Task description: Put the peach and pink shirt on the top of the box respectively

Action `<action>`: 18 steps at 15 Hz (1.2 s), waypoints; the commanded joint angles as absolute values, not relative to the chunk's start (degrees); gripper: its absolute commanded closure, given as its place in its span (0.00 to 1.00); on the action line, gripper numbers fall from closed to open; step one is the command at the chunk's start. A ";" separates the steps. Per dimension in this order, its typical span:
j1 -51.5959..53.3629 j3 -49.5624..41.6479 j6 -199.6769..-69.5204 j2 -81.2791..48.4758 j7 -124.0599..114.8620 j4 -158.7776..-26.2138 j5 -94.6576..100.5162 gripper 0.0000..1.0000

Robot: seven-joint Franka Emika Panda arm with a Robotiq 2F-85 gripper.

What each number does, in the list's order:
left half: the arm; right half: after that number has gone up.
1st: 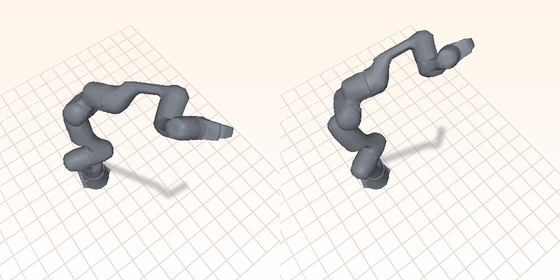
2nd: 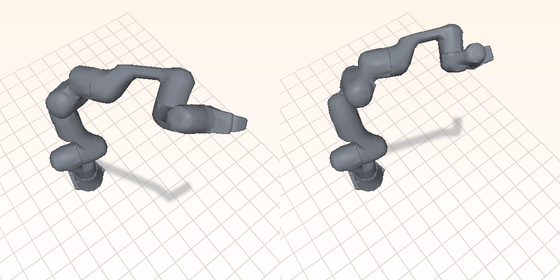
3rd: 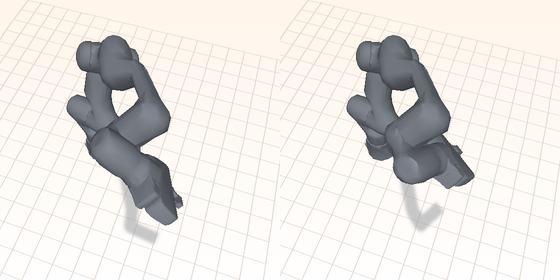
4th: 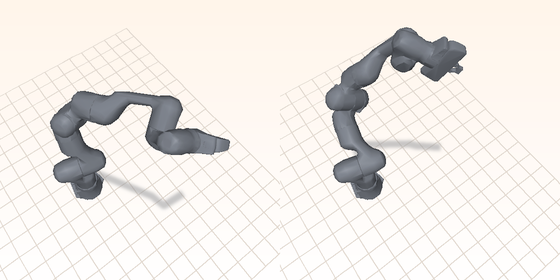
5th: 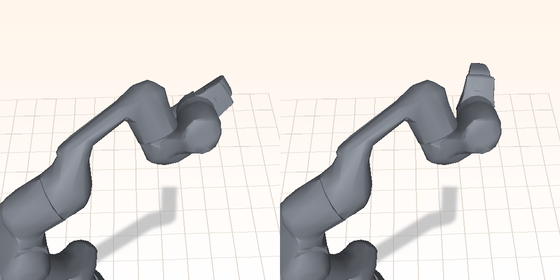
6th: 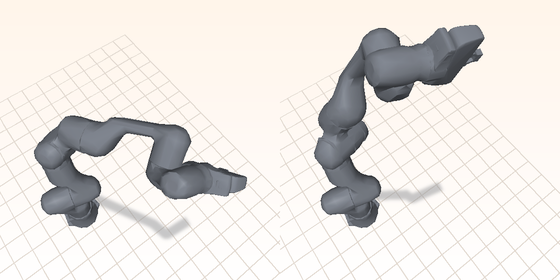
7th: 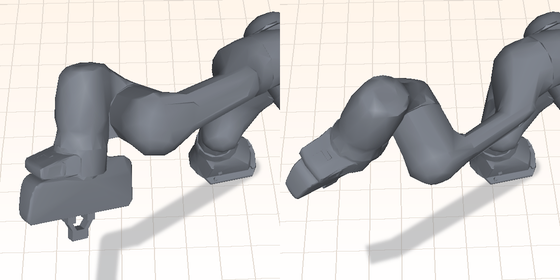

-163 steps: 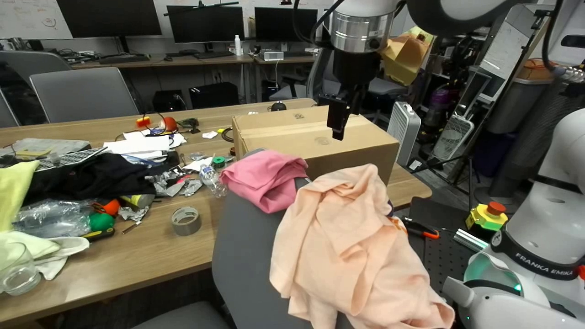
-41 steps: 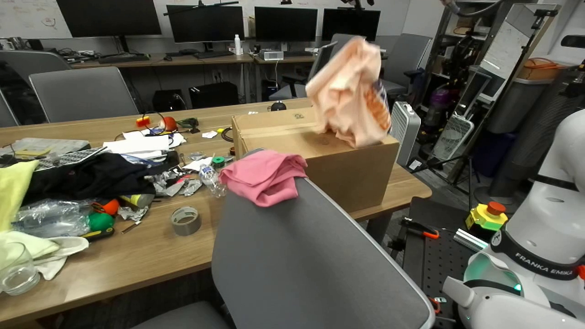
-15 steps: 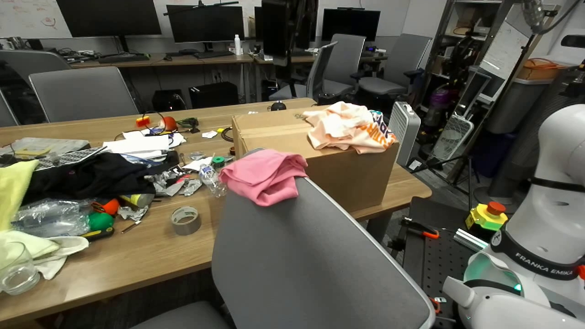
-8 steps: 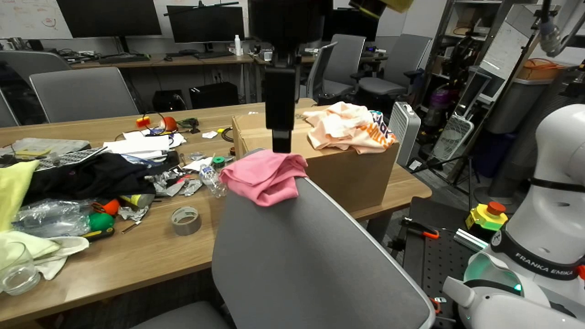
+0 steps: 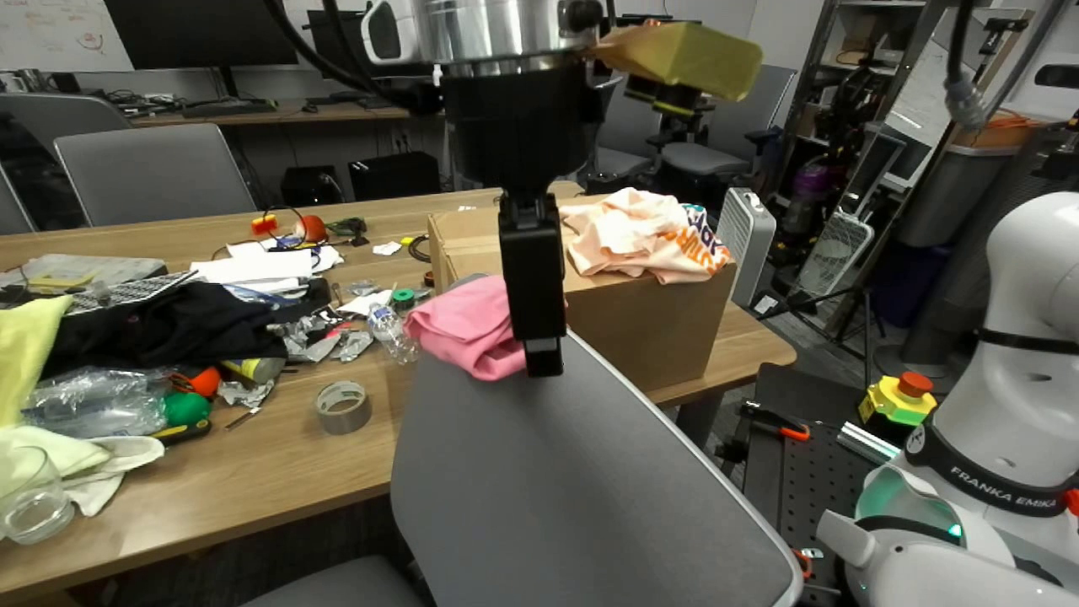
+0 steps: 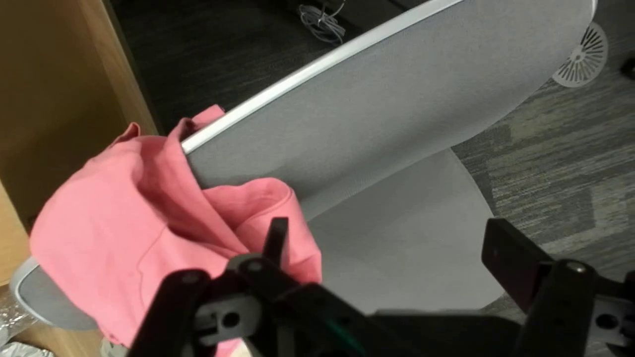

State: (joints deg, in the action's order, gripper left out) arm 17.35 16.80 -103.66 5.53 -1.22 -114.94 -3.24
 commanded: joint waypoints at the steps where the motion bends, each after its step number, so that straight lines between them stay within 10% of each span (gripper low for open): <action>1: 17.59 18.14 -101.31 3.44 -4.89 -113.61 0.90 0.00; 18: 20.01 20.43 -101.39 -1.25 -21.43 -114.64 28.14 0.00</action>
